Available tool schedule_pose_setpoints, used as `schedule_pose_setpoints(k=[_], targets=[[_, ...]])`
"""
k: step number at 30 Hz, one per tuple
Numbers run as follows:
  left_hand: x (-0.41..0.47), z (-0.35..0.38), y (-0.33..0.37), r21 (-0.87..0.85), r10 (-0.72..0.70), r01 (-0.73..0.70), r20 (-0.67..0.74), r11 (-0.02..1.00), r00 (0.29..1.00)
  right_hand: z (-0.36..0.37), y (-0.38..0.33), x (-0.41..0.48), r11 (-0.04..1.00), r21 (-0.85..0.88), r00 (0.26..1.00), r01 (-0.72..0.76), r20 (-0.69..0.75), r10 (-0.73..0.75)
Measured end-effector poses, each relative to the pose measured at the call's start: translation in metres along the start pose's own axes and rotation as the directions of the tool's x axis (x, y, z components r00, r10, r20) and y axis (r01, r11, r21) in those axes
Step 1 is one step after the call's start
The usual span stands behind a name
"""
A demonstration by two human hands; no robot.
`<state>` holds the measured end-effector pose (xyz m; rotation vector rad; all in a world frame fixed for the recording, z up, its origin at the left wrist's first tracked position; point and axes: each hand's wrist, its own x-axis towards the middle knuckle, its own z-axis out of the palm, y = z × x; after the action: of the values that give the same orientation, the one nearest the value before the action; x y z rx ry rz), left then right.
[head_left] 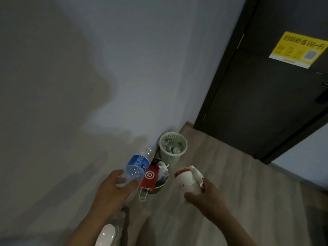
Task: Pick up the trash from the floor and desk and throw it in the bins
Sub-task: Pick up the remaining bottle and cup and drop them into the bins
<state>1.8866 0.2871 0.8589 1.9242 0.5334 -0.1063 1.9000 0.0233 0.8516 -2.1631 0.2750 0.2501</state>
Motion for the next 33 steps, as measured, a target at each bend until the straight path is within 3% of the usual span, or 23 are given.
schedule_pose_setpoints(k=[7, 12, 20, 24, 33], targets=[[0.098, 0.026, 0.01, 0.099, -0.13, 0.122, 0.083, 0.988, 0.988, 0.029, -0.007, 0.118, 0.995, -0.103, 0.986, -0.016, 0.162, 0.032], [0.148, 0.052, 0.0, 0.18, -0.205, 0.192, 0.059, 0.965, 0.977, 0.051, 0.01, 0.2, 0.985, -0.168, 0.957, 0.027, 0.291, 0.023], [0.219, 0.114, -0.019, 0.203, -0.391, 0.396, -0.068, 0.896, 0.918, 0.088, 0.058, 0.34, 0.966, -0.249, 0.86, 0.072, 0.507, 0.066], [0.252, 0.149, -0.038, 0.257, -0.453, 0.452, -0.06, 0.854, 0.89, 0.122, 0.09, 0.395, 0.954, -0.294, 0.786, 0.056, 0.603, 0.14], [0.33, 0.199, -0.127, 0.399, -0.445, 0.428, -0.053, 0.811, 0.894, 0.25, 0.173, 0.492, 0.896, -0.428, 0.74, 0.119, 0.64, 0.207]])
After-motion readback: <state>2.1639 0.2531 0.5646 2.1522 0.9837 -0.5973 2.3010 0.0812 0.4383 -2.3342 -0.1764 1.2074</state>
